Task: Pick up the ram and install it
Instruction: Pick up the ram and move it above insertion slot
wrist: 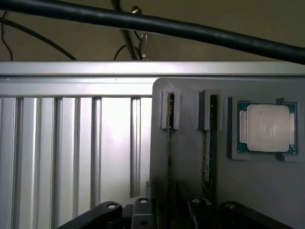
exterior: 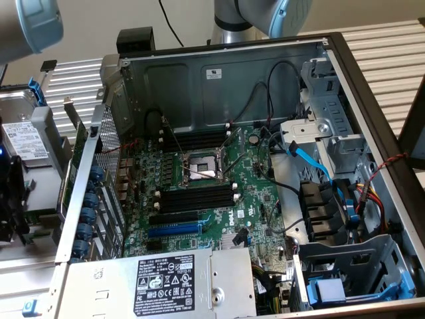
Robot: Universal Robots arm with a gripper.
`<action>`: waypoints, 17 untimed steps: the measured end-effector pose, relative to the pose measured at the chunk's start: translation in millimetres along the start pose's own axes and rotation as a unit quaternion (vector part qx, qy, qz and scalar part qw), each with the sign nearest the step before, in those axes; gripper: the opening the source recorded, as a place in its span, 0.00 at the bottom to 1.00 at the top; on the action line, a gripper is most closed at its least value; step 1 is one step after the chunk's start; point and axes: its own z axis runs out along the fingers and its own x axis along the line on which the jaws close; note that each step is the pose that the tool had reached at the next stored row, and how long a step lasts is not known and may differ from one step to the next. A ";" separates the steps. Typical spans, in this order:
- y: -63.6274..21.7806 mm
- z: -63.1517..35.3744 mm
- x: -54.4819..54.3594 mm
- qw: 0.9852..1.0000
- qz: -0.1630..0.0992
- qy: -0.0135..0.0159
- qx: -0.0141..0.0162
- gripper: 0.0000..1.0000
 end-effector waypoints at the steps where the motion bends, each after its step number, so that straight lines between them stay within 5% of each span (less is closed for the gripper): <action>1: 0.0 0.2 0.0 1.000 0.000 0.000 0.000 0.27; 4: 0.0 0.5 0.0 1.000 0.000 0.000 0.000 0.13; 11: -0.1 -0.1 0.0 1.000 0.003 -0.003 0.000 0.13; 17: 0.7 -11.2 0.9 1.000 0.011 -0.006 -0.006 0.13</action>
